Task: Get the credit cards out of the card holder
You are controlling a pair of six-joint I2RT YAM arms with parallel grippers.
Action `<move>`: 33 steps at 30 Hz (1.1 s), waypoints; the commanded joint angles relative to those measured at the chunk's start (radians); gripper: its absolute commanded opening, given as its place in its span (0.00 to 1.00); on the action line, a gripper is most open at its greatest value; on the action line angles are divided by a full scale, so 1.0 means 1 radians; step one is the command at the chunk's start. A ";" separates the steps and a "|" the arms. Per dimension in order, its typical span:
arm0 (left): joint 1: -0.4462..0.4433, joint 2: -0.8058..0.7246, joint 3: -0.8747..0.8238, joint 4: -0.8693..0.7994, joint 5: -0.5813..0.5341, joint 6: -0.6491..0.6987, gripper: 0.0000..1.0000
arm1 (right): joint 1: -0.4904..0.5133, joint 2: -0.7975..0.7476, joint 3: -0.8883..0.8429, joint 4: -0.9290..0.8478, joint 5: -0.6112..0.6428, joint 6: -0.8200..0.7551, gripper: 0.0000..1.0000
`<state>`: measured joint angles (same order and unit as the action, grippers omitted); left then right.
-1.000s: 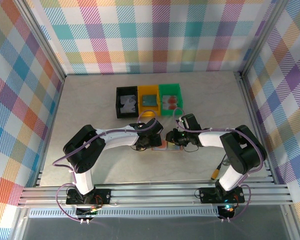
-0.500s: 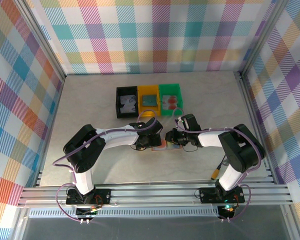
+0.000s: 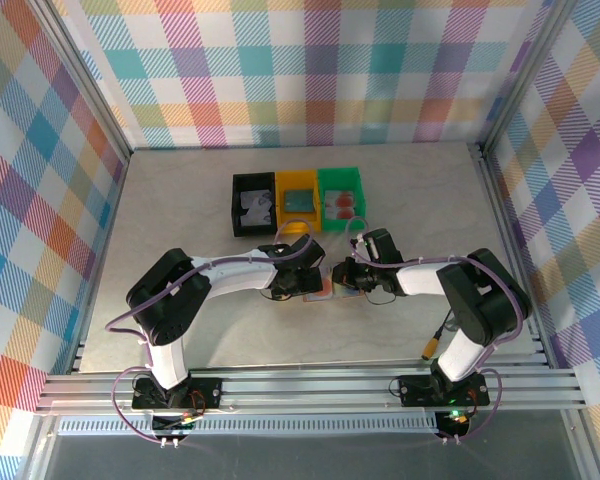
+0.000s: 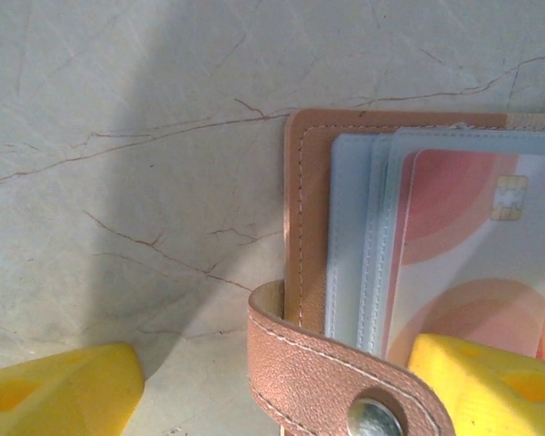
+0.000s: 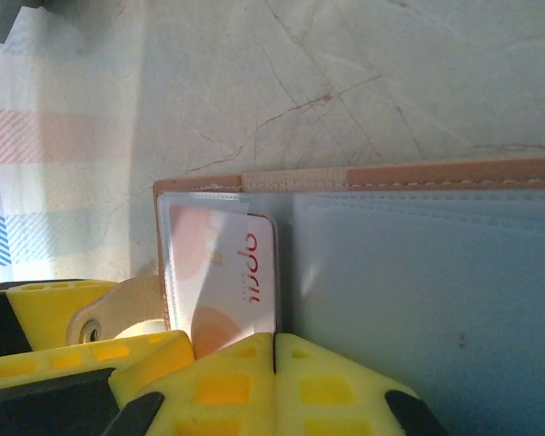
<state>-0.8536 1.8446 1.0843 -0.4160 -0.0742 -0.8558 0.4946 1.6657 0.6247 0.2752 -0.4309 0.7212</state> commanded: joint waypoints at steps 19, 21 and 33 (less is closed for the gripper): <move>-0.009 0.133 -0.113 0.116 0.255 -0.014 0.82 | 0.001 -0.134 -0.035 -0.110 0.067 -0.041 0.00; -0.007 0.133 -0.114 0.116 0.257 -0.012 0.82 | 0.000 -0.132 -0.035 -0.107 0.057 -0.041 0.00; -0.003 0.148 -0.125 0.159 0.280 -0.011 0.82 | 0.000 -0.061 0.017 -0.121 0.035 -0.028 0.19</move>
<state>-0.8436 1.8286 1.0561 -0.3817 -0.0521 -0.8474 0.4973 1.5814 0.6125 0.1772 -0.4015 0.6949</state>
